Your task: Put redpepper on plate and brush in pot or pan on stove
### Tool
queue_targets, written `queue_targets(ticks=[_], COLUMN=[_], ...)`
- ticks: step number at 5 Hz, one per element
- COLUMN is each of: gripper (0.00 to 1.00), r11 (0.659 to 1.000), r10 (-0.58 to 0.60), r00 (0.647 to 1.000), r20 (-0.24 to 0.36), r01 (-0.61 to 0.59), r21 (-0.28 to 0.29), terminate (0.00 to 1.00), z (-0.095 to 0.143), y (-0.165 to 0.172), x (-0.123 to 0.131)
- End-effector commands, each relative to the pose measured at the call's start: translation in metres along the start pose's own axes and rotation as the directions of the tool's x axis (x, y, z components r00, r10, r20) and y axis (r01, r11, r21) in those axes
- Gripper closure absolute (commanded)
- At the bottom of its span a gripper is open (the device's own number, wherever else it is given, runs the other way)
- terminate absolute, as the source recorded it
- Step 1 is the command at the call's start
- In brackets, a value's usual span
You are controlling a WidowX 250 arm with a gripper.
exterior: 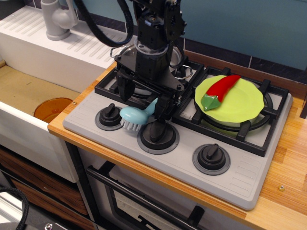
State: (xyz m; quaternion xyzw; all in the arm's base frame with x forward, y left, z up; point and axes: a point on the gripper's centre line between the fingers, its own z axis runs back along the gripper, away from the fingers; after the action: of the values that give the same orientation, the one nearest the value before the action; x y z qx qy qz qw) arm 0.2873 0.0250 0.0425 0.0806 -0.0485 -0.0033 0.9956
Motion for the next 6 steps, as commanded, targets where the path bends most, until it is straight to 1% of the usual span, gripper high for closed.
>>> queue_targets(ticks=[1,3,4,6], gripper=[0.0,0.0,1.0,1.0], r11=[1.0,1.0,0.999,1.0], r10=[0.007,0.013,0.028,0.025], r00=[0.999,1.0,1.0,0.999], r20=[0.033,0.026,0.008,-0.029], r01=[-0.006,-0.012,-0.028,-0.025], r21=[-0.009,-0.028,-0.024,-0.018], terminate=[0.0,0.0,0.0,0.0], z=[-0.001,-0.01,-0.009,0.006], y=[-0.003,-0.009,-0.012,-0.012], x=[0.01,0.009,0.009,0.008])
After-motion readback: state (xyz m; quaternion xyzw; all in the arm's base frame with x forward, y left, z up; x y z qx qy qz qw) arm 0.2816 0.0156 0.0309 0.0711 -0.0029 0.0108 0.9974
